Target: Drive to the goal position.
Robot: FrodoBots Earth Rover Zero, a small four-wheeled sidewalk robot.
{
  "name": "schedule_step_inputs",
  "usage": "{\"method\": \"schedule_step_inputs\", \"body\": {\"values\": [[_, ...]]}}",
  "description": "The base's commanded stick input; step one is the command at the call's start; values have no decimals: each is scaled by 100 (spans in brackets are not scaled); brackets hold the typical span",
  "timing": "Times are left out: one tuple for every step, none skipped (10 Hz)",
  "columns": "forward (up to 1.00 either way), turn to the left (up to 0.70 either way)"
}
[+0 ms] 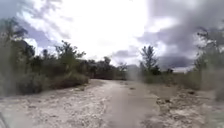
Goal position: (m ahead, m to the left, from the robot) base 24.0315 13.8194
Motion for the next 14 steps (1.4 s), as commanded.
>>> {"method": "schedule_step_inputs", "body": {"values": [[69,1],[69,1],[69,1],[69,1],[69,1],[69,1],[69,1],[69,1],[69,1],[69,1],[69,1],[69,1],[69,1],[69,1]]}}
